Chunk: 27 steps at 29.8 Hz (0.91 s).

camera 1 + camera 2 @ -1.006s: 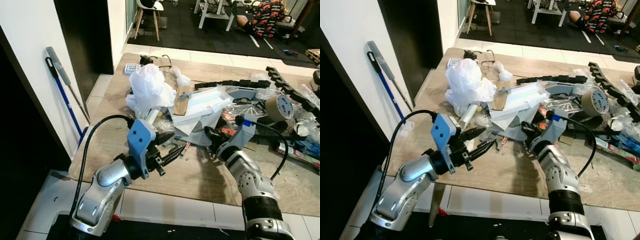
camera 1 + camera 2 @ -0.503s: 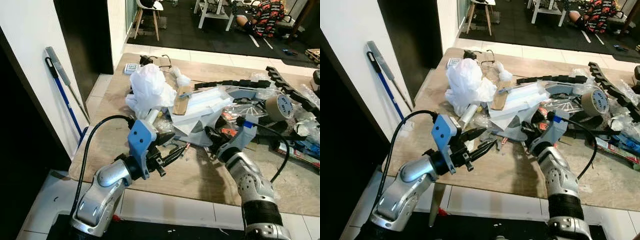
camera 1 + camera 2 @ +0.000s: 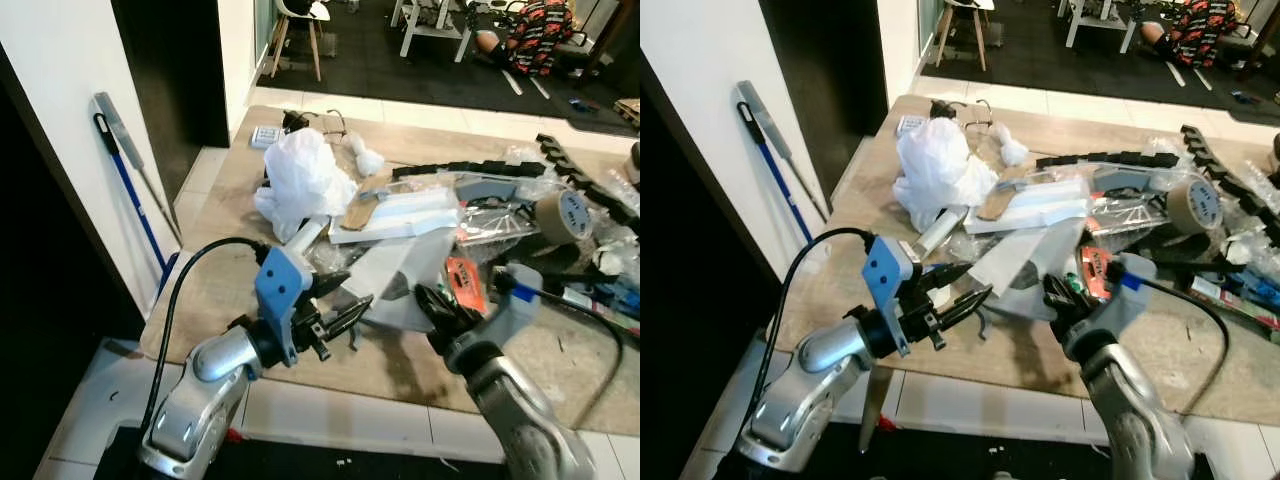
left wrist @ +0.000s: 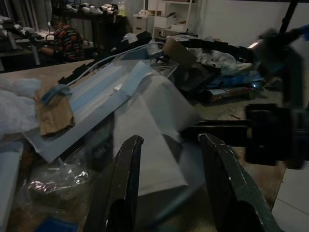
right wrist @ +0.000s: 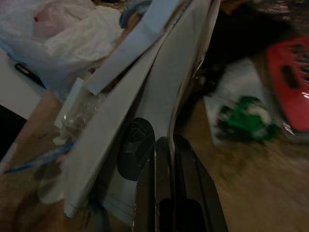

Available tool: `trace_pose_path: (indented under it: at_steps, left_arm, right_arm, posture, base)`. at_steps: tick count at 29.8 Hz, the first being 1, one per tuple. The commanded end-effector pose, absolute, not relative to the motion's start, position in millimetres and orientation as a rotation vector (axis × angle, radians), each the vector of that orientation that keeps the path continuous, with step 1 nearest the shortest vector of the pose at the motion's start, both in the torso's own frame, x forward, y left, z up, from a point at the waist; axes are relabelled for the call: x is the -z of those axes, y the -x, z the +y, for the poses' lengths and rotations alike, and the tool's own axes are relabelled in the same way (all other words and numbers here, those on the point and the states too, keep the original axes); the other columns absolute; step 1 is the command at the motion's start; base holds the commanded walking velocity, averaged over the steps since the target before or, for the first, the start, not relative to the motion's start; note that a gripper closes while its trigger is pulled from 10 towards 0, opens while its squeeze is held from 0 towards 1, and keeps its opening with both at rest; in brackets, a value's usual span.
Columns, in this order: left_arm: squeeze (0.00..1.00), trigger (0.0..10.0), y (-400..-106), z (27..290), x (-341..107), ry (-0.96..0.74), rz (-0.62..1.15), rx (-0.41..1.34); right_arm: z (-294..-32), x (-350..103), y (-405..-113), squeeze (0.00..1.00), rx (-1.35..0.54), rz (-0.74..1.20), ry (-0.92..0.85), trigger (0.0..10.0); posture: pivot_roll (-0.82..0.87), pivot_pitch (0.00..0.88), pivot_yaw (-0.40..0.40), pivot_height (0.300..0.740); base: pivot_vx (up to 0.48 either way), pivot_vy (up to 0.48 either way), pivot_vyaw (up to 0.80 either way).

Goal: Picking trash to rubbish bin

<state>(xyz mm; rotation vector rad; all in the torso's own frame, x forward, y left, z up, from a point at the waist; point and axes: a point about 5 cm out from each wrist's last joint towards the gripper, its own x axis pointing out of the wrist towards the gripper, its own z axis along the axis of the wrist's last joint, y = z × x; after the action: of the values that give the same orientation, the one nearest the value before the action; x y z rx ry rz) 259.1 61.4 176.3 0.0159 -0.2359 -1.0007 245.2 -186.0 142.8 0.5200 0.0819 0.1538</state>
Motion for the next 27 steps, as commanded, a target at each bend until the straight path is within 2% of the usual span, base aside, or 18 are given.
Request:
trace_pose_path:
  at_steps: [1,11,18,20,23,27]
  left_arm:
    - [0.0,10.0,-255.6,57.6,-174.2,-0.028,-0.221,1.034]
    - [0.0,10.0,-255.8,57.8,-175.1,-0.032,-0.22,1.052]
    - [0.0,10.0,-254.8,59.7,-175.5,-0.04,-0.219,1.055]
    - [0.0,10.0,-253.7,61.9,-175.3,-0.037,-0.217,1.047]
    - [0.0,10.0,-253.0,62.3,-174.5,-0.038,-0.213,1.053]
    - [0.0,10.0,-253.7,61.9,-175.2,-0.037,-0.214,1.058]
  right_arm:
    - [-187.0,-149.5,-236.1,0.0,-0.146,0.082,-0.524,0.0]
    - [-193.7,-161.6,-196.6,0.0,-0.087,0.103,-0.528,0.0]
    - [-201.4,-171.1,-180.3,0.0,-0.028,0.094,-0.574,0.0]
    - [-205.0,-178.0,-166.8,0.0,0.006,0.083,-0.578,0.0]
    - [-201.2,-188.7,-159.4,0.0,0.009,0.052,-0.61,0.0]
    - [-196.0,-212.1,-165.4,0.0,-0.027,-0.049,-0.68,0.0]
  posture:
    - [-0.06,0.152,-0.033,0.74]
    - [-0.08,0.151,-0.027,0.74]
    - [-0.09,0.148,-0.035,0.74]
    - [-0.1,0.146,-0.032,0.74]
    - [-0.1,0.145,-0.031,0.74]
    - [-0.1,0.142,-0.027,0.74]
  base:
    - [0.0,0.0,0.0]
    - [0.0,0.0,0.0]
    - [0.0,0.0,0.0]
    - [0.0,0.0,0.0]
    - [0.0,0.0,0.0]
    - [0.0,0.0,0.0]
